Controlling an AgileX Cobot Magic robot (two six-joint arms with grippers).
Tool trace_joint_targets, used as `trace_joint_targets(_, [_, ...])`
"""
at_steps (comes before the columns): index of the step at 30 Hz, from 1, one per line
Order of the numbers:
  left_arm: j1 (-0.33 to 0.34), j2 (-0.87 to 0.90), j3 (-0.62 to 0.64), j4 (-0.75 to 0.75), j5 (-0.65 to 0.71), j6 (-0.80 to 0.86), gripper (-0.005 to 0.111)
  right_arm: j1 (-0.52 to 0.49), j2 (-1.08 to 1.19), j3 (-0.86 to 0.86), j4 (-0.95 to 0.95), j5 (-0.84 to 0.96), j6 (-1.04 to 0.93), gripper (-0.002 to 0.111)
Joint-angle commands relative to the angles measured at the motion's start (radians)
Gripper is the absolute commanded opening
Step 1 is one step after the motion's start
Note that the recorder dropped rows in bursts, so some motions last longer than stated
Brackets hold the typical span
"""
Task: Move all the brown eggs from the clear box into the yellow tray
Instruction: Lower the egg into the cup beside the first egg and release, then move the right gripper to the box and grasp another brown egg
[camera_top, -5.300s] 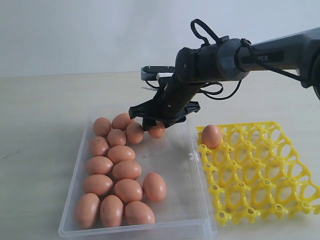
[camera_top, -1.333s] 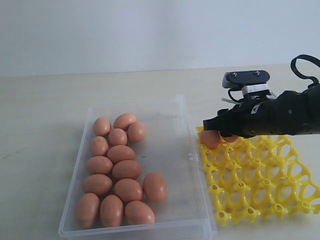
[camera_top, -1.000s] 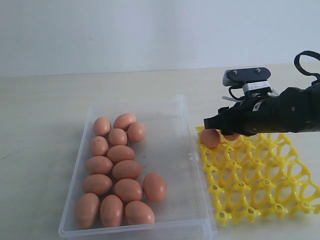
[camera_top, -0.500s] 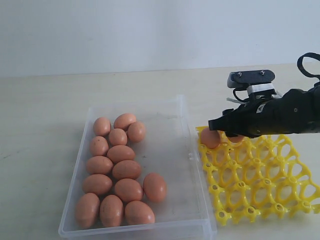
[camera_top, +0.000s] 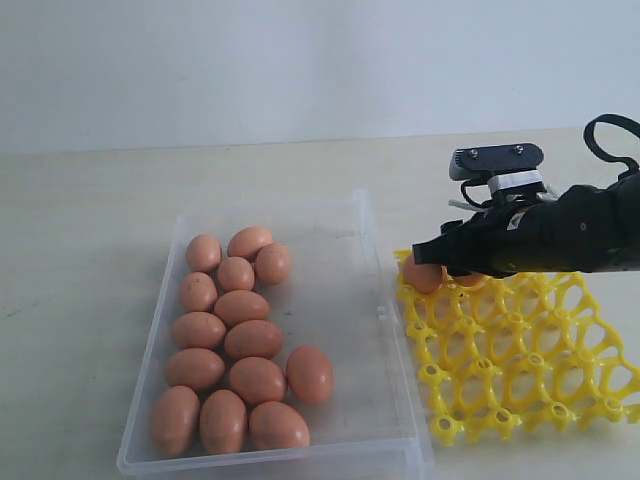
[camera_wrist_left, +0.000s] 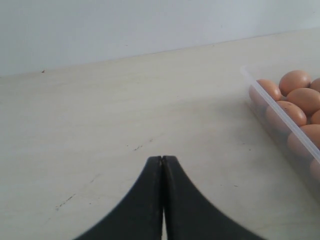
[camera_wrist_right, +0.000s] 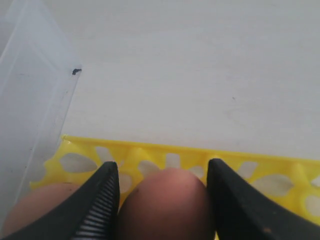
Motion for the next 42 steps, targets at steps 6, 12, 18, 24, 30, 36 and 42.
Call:
trace_joint_targets(6, [-0.003, 0.001, -0.004, -0.001, -0.014, -0.004, 0.0, 0.002, 0.002, 0.003, -0.005, -0.008, -0.006, 0.04])
trace_joint_targets(12, [-0.003, 0.001, -0.004, -0.001, -0.014, -0.004, 0.0, 0.002, -0.021, 0.002, -0.003, -0.004, -0.008, 0.063])
trace_joint_targets(18, [-0.003, 0.001, -0.004, -0.001, -0.014, -0.004, 0.0, 0.002, -0.045, 0.002, -0.003, 0.008, -0.008, 0.063])
trace_joint_targets(24, [-0.003, 0.001, -0.004, -0.001, -0.014, -0.004, 0.0, 0.002, -0.123, 0.002, 0.014, 0.009, -0.008, 0.061])
trace_joint_targets(30, [-0.003, 0.001, -0.004, -0.001, -0.014, -0.004, 0.0, 0.052, -0.18, -0.039, 0.037, 0.136, -0.019, 0.033])
trace_joint_targets(36, [-0.003, 0.001, -0.004, -0.001, -0.014, -0.004, 0.0, 0.19, -0.136, -0.237, 0.037, 0.479, -0.144, 0.009])
trace_joint_targets(42, [-0.003, 0.001, -0.004, -0.001, -0.014, -0.004, 0.0, 0.314, 0.008, -0.509, 0.045, 0.953, -0.173, 0.019])
